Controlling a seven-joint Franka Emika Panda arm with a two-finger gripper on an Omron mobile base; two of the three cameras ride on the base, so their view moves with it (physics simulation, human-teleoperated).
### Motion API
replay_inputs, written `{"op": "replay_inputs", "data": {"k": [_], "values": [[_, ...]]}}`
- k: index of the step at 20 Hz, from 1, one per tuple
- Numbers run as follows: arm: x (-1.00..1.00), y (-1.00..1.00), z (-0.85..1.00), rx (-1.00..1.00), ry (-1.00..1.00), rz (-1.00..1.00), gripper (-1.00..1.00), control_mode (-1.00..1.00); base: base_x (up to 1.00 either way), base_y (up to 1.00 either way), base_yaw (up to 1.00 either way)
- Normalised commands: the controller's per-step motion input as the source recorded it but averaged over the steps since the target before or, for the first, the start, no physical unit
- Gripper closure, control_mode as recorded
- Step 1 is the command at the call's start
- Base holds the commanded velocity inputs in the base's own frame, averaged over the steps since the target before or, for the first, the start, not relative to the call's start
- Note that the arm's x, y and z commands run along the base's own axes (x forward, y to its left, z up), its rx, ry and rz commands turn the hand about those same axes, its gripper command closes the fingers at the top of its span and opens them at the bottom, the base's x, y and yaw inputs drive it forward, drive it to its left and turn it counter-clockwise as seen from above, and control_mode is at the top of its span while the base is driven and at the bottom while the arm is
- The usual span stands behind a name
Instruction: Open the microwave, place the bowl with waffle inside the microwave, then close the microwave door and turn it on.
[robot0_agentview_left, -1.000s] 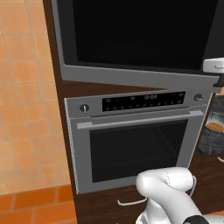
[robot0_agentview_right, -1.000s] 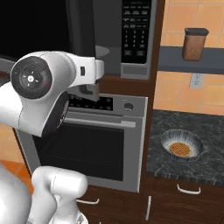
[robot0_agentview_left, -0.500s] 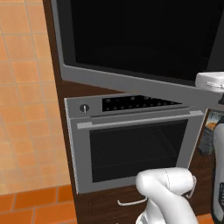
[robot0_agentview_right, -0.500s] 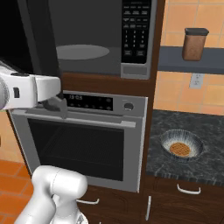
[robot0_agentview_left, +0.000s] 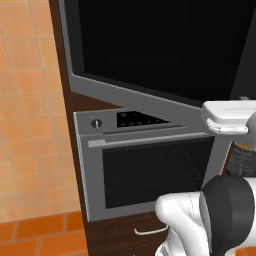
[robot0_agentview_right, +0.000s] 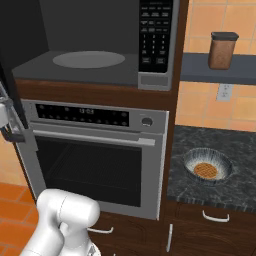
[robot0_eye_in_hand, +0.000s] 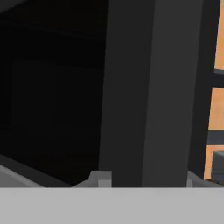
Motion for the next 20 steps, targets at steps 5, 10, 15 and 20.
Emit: {"op": "replay_inputs", "data": {"k": [5,10,15,20], "values": [[0.0,1.0,0.03,-0.08,-0.11,-0.1,1.0,-1.0,0.0,0.0,0.0],[0.0,1.0,0.07,-0.01,-0.01,-0.05,1.0,-1.0,0.0,0.0,0.0],[0.05,1.0,0.0,0.0,-0.04,-0.02,1.0,-1.0,0.0,0.0,0.0],[0.21,0.87,0.0,0.0,-0.06,-0.01,-1.0,-1.0,0.0,0.0,0.0]]}}
